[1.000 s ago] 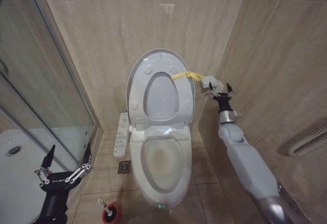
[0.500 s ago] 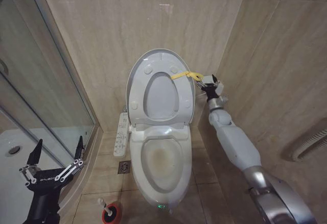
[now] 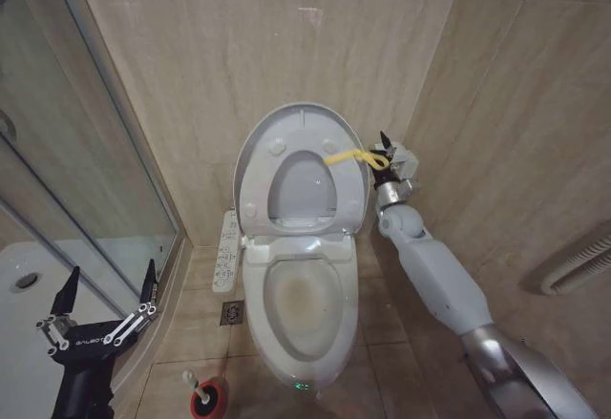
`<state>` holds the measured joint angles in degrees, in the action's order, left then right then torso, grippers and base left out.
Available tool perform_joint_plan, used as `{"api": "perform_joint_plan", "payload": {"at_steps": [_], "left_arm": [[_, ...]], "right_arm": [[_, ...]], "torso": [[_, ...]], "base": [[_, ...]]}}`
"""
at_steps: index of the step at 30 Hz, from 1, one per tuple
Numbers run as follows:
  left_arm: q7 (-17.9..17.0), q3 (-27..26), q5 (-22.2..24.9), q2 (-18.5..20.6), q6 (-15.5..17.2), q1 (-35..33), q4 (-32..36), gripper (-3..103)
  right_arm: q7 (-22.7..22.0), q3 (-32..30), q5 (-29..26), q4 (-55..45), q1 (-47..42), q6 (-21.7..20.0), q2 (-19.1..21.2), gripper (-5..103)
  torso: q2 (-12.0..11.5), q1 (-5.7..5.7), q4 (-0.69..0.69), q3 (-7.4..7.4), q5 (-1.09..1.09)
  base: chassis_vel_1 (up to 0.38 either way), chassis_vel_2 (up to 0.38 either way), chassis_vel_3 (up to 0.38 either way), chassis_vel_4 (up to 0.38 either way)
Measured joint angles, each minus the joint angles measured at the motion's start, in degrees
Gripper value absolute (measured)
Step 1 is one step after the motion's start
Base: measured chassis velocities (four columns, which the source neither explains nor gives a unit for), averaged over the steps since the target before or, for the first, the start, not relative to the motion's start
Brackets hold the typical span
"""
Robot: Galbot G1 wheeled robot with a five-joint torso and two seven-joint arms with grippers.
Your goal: Open the toilet lid, clean the toilet bowl with a toilet brush, close the toilet lid, and flush.
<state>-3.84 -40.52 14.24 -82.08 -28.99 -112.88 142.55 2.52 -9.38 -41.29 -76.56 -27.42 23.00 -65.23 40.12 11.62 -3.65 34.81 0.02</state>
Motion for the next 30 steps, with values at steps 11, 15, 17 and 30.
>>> {"api": "perform_joint_plan", "payload": {"at_steps": [11,15,17,30], "left_arm": [[-0.13,2.21,-0.98,-0.89,0.09,1.74,-2.71,100],[-0.17,2.60,-1.10,-1.23,0.09,2.26,-3.21,100],[-0.20,2.90,-1.17,-1.37,0.10,2.76,-3.58,100],[-0.75,3.13,-0.77,-0.75,0.14,5.34,-6.18,100]], "right_arm": [[0.53,-3.93,-0.09,-14.85,-13.81,2.02,8.85,100],[0.58,-4.51,-0.08,-19.21,-18.45,3.15,11.13,100],[0.58,-5.24,-0.02,-22.74,-22.53,3.88,12.20,100],[0.79,-6.51,6.02,-37.85,-42.73,8.69,13.25,100]], "torso": [[0.00,0.00,-0.04,0.00,0.01],[0.00,0.00,-0.03,0.00,0.01],[0.00,0.00,-0.03,0.00,0.01],[0.01,0.00,-0.02,0.00,-0.01]], "base": [[0.000,0.000,0.000,0.000],[0.000,0.000,0.000,0.000],[0.000,0.000,0.000,0.000],[0.000,0.000,0.000,0.000]]}}
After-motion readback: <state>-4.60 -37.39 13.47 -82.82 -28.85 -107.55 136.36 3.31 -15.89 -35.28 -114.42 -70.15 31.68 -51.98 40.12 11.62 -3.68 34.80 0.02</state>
